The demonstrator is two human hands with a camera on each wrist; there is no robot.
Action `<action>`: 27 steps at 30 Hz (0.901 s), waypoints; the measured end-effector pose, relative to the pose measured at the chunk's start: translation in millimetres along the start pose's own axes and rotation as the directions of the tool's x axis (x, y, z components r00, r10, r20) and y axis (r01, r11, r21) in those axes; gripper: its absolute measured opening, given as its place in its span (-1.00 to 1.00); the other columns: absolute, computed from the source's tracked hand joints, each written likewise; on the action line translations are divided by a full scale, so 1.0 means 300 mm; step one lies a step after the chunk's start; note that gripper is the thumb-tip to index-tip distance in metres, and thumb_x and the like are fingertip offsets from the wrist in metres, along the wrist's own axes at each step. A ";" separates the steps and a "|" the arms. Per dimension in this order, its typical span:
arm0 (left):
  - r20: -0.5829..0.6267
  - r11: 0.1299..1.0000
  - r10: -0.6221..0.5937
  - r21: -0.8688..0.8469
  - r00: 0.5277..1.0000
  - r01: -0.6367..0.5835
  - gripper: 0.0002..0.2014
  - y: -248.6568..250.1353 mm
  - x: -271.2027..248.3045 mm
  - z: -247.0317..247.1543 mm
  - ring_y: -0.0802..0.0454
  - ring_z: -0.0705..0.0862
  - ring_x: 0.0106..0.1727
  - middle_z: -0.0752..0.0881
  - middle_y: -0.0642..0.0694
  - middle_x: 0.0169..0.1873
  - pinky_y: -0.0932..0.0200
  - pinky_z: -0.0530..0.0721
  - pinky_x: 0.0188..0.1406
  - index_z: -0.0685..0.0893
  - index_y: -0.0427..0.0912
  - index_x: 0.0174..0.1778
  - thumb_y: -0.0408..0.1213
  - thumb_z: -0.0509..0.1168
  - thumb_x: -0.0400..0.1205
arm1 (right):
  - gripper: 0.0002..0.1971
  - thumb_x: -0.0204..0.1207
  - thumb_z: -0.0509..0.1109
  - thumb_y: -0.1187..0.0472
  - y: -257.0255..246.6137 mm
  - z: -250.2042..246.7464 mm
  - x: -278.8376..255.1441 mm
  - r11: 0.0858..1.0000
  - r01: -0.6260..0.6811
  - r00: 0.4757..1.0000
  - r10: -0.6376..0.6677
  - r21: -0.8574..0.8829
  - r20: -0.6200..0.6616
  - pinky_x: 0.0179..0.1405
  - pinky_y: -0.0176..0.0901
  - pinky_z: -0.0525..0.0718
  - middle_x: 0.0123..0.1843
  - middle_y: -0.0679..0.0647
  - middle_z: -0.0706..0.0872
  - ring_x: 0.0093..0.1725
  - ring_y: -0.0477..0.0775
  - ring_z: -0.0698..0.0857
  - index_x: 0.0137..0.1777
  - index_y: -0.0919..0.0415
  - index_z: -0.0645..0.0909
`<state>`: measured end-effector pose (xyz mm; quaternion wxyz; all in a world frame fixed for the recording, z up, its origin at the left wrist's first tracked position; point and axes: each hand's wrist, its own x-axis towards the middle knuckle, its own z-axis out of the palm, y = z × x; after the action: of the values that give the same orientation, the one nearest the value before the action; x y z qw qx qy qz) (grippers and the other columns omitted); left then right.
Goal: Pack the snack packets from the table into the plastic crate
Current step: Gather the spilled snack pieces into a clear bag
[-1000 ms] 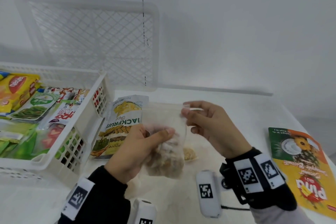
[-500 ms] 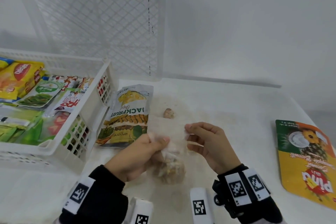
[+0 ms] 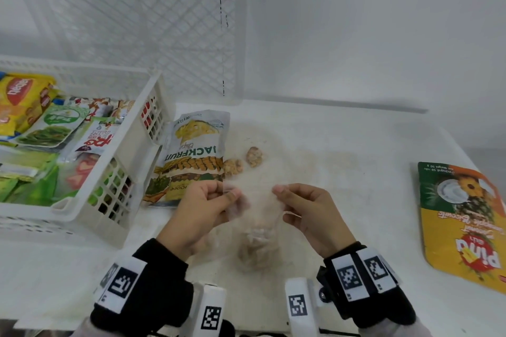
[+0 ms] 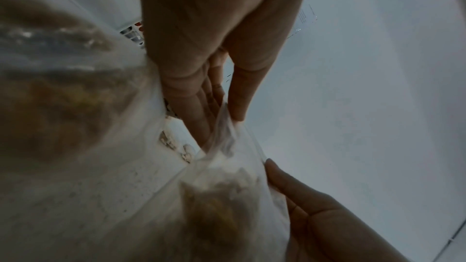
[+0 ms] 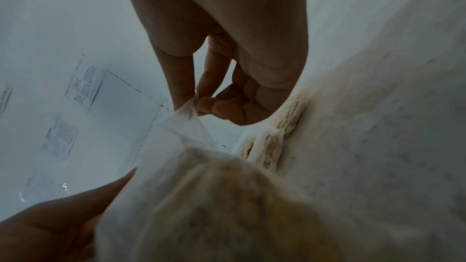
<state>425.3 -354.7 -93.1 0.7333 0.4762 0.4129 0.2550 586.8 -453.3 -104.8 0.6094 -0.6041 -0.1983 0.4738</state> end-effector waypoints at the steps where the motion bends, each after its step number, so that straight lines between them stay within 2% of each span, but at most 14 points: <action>1: -0.003 1.000 0.002 -0.004 1.000 -0.002 -0.92 -0.002 0.001 -0.002 -0.02 0.80 -0.30 0.80 -0.25 -0.34 0.19 0.78 -0.30 0.68 -0.42 -0.16 -0.54 0.28 0.58 | -0.90 0.40 0.50 0.24 -0.001 0.003 0.001 1.000 0.008 1.000 -0.008 -0.007 -0.011 -0.45 -0.34 0.56 -0.46 -0.01 0.68 -0.49 -0.15 0.58 -0.24 0.28 0.75; 4: -0.016 1.000 0.012 -0.011 1.000 -0.012 -0.94 -0.004 0.001 -0.004 -0.04 0.81 -0.31 0.80 -0.26 -0.35 0.18 0.78 -0.32 0.67 -0.43 -0.17 -0.54 0.29 0.57 | -0.88 0.43 0.48 0.29 0.004 0.012 0.004 0.998 0.049 0.998 -0.050 -0.029 -0.031 -0.38 -0.28 0.50 -0.41 0.14 0.63 -0.45 -0.06 0.49 -0.28 0.34 0.72; 6: -0.028 1.000 0.022 -0.013 0.999 -0.022 -0.94 -0.005 0.000 0.001 -0.05 0.80 -0.33 0.80 -0.26 -0.37 0.17 0.78 -0.33 0.67 -0.44 -0.19 -0.56 0.29 0.56 | -0.87 0.46 0.46 0.32 0.010 0.022 0.006 0.999 0.050 0.998 -0.050 -0.018 -0.046 -0.26 -0.13 0.51 -0.33 0.24 0.60 -0.36 0.08 0.47 -0.27 0.39 0.70; 8: -0.035 0.999 0.037 -0.008 0.999 -0.037 -0.93 -0.006 -0.001 0.007 -0.04 0.80 -0.35 0.79 -0.26 -0.38 0.17 0.77 -0.35 0.67 -0.44 -0.21 -0.57 0.30 0.56 | -0.88 0.48 0.43 0.33 0.016 0.032 0.007 1.000 0.020 1.000 -0.019 0.012 -0.025 -0.16 0.01 0.50 -0.29 0.25 0.62 -0.26 0.16 0.51 -0.26 0.37 0.68; 11: -0.036 0.999 0.040 0.018 0.999 -0.040 -0.90 -0.006 -0.001 0.010 -0.04 0.77 -0.35 0.79 -0.24 -0.40 0.15 0.78 -0.31 0.67 -0.41 -0.23 -0.55 0.29 0.58 | -0.90 0.35 0.50 0.20 0.014 0.040 0.003 0.996 -0.046 0.996 0.040 0.074 0.081 -0.27 -0.12 0.44 -0.30 0.13 0.67 -0.29 0.07 0.57 -0.26 0.25 0.72; 12: -0.029 0.999 0.034 0.034 0.999 -0.033 -0.90 -0.005 -0.002 0.010 -0.07 0.77 -0.33 0.80 -0.24 -0.39 0.14 0.79 -0.28 0.67 -0.40 -0.23 -0.53 0.29 0.59 | -0.81 0.29 0.53 0.14 0.016 0.041 0.002 0.996 -0.052 0.992 0.043 0.075 0.115 -0.30 -0.15 0.42 -0.27 0.15 0.68 -0.30 0.04 0.58 -0.20 0.27 0.74; 15: 0.011 0.997 0.016 0.077 1.000 -0.017 -0.92 -0.001 -0.007 0.017 -0.11 0.75 -0.27 0.80 -0.26 -0.34 0.11 0.76 -0.22 0.71 -0.36 -0.21 -0.47 0.34 0.57 | -0.56 0.27 0.55 0.11 0.024 0.051 0.003 0.999 -0.021 0.984 0.014 0.037 0.177 -0.21 -0.09 0.54 -0.11 0.38 0.71 -0.18 0.18 0.65 0.00 0.49 0.71; 17: 0.043 0.995 0.020 0.093 0.999 -0.024 -0.92 0.003 -0.010 0.025 -0.08 0.75 -0.28 0.81 -0.28 -0.31 0.13 0.74 -0.22 0.77 -0.29 -0.26 -0.43 0.39 0.54 | -0.58 0.31 0.53 0.16 0.032 0.058 0.003 1.000 0.005 0.981 -0.009 0.022 0.196 -0.17 -0.08 0.63 -0.03 0.46 0.73 -0.11 0.24 0.69 0.03 0.52 0.71; 20: 0.054 0.995 0.025 0.092 0.998 -0.030 -0.93 0.002 -0.010 0.028 -0.01 0.76 -0.34 0.81 -0.26 -0.34 0.17 0.75 -0.28 0.79 -0.27 -0.27 -0.43 0.41 0.51 | -0.70 0.29 0.53 0.20 0.037 0.064 0.005 0.999 0.016 0.980 -0.021 0.028 0.196 -0.26 -0.15 0.66 -0.14 0.38 0.76 -0.17 0.21 0.72 -0.09 0.44 0.76; 22: 0.044 0.996 0.017 0.092 0.999 -0.021 -0.94 -0.003 -0.006 0.026 0.00 0.77 -0.39 0.80 -0.26 -0.37 0.19 0.77 -0.35 0.77 -0.34 -0.27 -0.46 0.41 0.50 | -0.78 0.22 0.55 0.21 0.035 0.063 0.005 1.000 -0.001 0.982 -0.005 0.030 0.187 -0.33 -0.20 0.59 -0.27 0.28 0.68 -0.26 0.16 0.64 -0.24 0.39 0.76; 24: 0.034 0.996 0.002 0.087 0.999 -0.005 -0.94 -0.009 -0.005 0.026 -0.01 0.78 -0.43 0.80 -0.27 -0.40 0.21 0.74 -0.44 0.76 -0.39 -0.28 -0.48 0.41 0.49 | -0.78 0.15 0.58 0.20 0.031 0.062 0.005 1.000 -0.021 0.985 0.018 0.014 0.172 -0.38 -0.22 0.51 -0.31 0.25 0.57 -0.31 0.12 0.54 -0.33 0.37 0.72; 27: 0.019 0.993 0.029 0.112 0.999 -0.030 -0.88 -0.015 -0.002 0.030 -0.05 0.79 -0.40 0.80 -0.28 -0.39 0.18 0.75 -0.42 0.75 -0.42 -0.28 -0.42 0.40 0.53 | -0.68 0.19 0.56 0.19 0.027 0.058 0.007 1.000 -0.024 0.984 0.022 0.006 0.177 -0.39 -0.27 0.56 -0.30 0.26 0.63 -0.33 0.09 0.58 -0.19 0.46 0.70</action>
<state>432.4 -361.4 -95.2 0.7052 0.5248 0.4130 0.2381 570.8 -443.3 -109.5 0.5864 -0.5594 -0.2426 0.5333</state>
